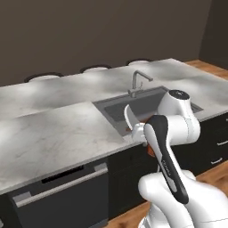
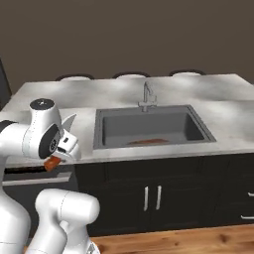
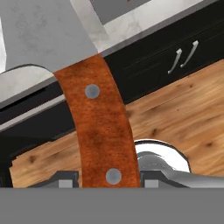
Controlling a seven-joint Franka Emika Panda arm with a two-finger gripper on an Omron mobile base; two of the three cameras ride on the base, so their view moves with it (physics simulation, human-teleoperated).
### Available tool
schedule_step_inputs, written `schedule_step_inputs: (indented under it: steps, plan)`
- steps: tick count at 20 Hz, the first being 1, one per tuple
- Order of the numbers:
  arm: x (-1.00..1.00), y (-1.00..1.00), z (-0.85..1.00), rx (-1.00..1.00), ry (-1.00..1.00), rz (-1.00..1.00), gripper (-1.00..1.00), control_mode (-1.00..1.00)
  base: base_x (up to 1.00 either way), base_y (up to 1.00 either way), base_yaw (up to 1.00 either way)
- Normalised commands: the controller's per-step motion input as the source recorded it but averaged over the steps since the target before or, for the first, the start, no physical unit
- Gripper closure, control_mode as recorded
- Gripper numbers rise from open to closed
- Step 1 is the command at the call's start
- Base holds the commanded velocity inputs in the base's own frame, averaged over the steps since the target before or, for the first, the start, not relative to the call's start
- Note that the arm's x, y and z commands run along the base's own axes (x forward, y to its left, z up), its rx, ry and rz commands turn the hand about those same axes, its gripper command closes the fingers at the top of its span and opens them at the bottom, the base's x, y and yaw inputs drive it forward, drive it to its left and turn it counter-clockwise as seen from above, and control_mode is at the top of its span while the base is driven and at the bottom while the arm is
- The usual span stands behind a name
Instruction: Move the cutting board and knife to the sink. Then move spray from the cabinet to the counter.
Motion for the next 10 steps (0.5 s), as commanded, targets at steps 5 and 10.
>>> schedule_step_inputs:
  steps: [5,10]
  plan:
    - [0.00,0.00,0.00,0.00,0.00,0.00,1.00,1.00,0.60,-0.44,0.19]
    - [0.00,0.00,0.00,0.00,0.00,0.00,1.00,1.00,0.61,-0.36,0.29]
